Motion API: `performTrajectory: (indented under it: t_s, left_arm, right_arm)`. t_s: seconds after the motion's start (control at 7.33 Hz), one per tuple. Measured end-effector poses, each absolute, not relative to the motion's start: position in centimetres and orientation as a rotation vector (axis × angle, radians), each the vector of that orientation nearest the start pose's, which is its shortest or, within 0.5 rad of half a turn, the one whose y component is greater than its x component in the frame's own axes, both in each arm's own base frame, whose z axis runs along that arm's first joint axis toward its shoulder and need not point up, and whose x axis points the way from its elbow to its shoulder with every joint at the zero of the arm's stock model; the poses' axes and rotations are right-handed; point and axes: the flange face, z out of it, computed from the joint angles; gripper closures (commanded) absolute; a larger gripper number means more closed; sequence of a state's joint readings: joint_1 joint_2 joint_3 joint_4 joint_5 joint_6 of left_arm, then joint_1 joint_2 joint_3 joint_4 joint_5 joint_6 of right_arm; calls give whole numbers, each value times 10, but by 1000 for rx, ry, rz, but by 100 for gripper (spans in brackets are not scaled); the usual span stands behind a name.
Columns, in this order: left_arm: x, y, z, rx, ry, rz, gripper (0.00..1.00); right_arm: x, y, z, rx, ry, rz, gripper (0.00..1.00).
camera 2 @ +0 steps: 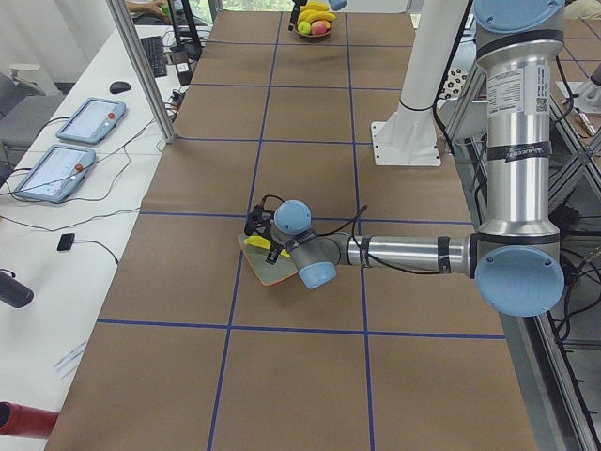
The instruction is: Transfer all bananas from basket to plate
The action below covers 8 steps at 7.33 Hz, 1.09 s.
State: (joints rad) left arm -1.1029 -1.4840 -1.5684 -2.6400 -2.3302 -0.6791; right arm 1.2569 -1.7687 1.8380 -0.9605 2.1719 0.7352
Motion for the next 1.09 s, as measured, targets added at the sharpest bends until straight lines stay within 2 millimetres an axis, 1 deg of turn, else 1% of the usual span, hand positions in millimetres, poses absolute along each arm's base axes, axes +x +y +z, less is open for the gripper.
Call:
performTrajectory:
  t_s: [0.14, 0.27, 0.41, 0.55, 0.68, 0.82, 0.95, 1.09]
  left_arm:
    - [155, -450, 578, 402, 1085, 182, 10]
    - [155, -451, 578, 400, 1085, 179, 8]
    - [155, -452, 579, 398, 1084, 175, 8]
    - [155, -452, 580, 396, 1083, 173, 6]
    - [155, -453, 581, 395, 1082, 170, 4]
    - [156, -454, 581, 395, 1081, 169, 4]
    - [157, -456, 581, 396, 1081, 168, 4]
    - [157, -457, 581, 396, 1081, 167, 2]
  right_arm:
    - [-18, -434, 594, 277, -820, 143, 0]
    - [26, -427, 639, 289, -798, 99, 0]
    - [62, -416, 679, 302, -770, 62, 0]
    - [88, -404, 716, 304, -744, 27, 0]
    - [103, -395, 747, 299, -725, -15, 0]
    - [113, -390, 775, 291, -712, -62, 0]
    - [119, -388, 794, 285, -705, -101, 0]
    - [125, -385, 806, 286, -699, -126, 0]
